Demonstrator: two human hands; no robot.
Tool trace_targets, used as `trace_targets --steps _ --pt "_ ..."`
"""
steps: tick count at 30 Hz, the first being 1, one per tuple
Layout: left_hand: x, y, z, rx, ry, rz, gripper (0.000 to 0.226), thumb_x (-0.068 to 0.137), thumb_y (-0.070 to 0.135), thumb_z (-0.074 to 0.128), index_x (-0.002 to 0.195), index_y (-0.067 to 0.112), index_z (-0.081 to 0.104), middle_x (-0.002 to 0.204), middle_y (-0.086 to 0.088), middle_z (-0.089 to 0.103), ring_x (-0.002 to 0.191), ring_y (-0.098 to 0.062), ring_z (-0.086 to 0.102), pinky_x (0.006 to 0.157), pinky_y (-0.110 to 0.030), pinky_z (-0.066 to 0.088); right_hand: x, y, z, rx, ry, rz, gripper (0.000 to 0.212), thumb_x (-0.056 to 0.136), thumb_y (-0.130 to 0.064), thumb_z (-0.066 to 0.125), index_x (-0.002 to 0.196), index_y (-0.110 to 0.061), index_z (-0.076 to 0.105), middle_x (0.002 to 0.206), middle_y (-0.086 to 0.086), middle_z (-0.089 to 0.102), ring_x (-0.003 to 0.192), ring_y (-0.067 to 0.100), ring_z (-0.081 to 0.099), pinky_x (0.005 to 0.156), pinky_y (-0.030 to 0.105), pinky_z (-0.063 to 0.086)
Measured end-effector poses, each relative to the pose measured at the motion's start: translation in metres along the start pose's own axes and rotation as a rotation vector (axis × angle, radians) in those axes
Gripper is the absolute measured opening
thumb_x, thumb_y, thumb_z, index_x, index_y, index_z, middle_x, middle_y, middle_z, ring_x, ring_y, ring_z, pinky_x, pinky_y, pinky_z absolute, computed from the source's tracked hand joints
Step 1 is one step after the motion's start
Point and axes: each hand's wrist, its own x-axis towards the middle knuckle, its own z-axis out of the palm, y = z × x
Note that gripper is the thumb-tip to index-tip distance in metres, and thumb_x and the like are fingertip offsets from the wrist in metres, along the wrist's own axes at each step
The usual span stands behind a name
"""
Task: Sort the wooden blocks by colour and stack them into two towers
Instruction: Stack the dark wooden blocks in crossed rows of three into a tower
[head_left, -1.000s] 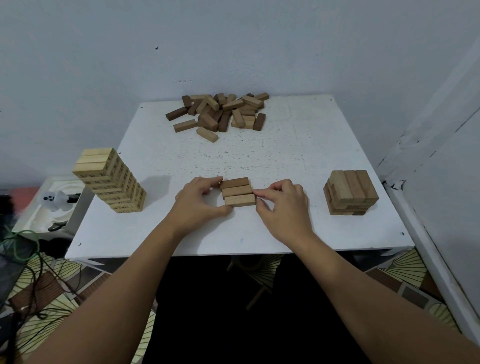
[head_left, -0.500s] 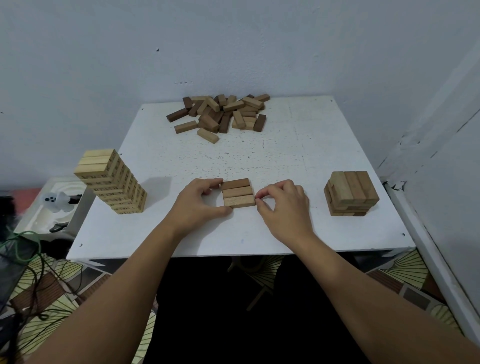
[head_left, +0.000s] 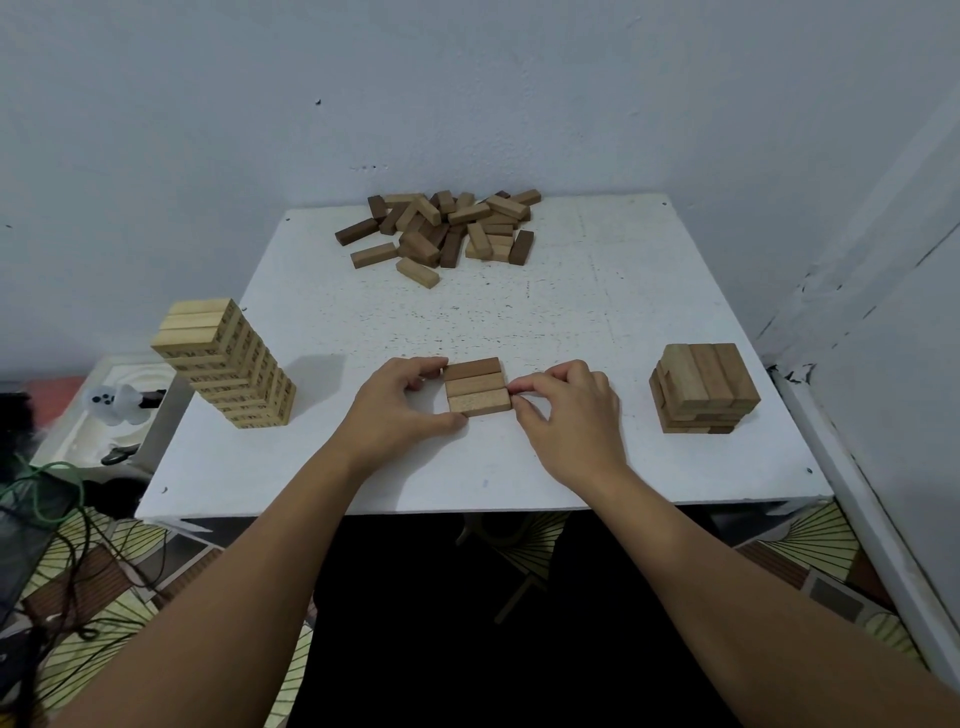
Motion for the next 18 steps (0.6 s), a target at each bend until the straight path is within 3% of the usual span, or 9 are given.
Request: trace_targets --steps 4,8,14,18 --pt "0.0 0.002 0.0 -0.006 0.0 -0.007 0.071 0.072 0.028 0.093 0.137 0.032 0.064 0.126 0.013 0.062 0.112 0.001 0.054 0.093 -0.015 0.04 0.0 -0.001 -0.001 0.023 0.001 0.02 0.025 0.098 -0.039 0.06 0.122 -0.043 0.067 0.11 -0.016 0.041 0.114 0.016 0.043 0.106 0.031 0.028" --pt "0.0 0.003 -0.001 -0.008 -0.005 -0.015 0.071 0.071 0.029 0.093 0.136 0.032 0.064 0.126 0.014 0.061 0.113 0.001 0.054 0.094 -0.016 0.041 0.003 -0.007 -0.011 0.117 -0.085 0.042 0.044 0.094 -0.037 0.06 0.136 -0.047 0.055 0.123 -0.014 0.044 0.125 0.016 0.038 0.114 0.035 0.023" --pt "0.0 0.005 -0.002 0.004 -0.019 -0.015 0.069 0.073 0.029 0.093 0.135 0.033 0.064 0.126 0.014 0.061 0.113 0.0 0.054 0.094 -0.018 0.041 0.031 -0.015 -0.037 0.018 -0.487 -0.059 0.092 0.085 -0.048 0.072 0.159 -0.048 0.016 0.146 -0.003 0.032 0.136 0.023 0.026 0.113 0.038 0.021" --pt "0.0 0.005 -0.002 0.003 -0.019 -0.017 0.068 0.072 0.029 0.093 0.133 0.034 0.065 0.125 0.013 0.061 0.113 0.0 0.054 0.097 -0.021 0.043 0.061 -0.018 -0.045 -0.107 -0.648 -0.063 0.097 0.082 -0.051 0.077 0.159 -0.049 0.017 0.151 0.001 0.028 0.142 0.025 0.025 0.118 0.045 0.028"
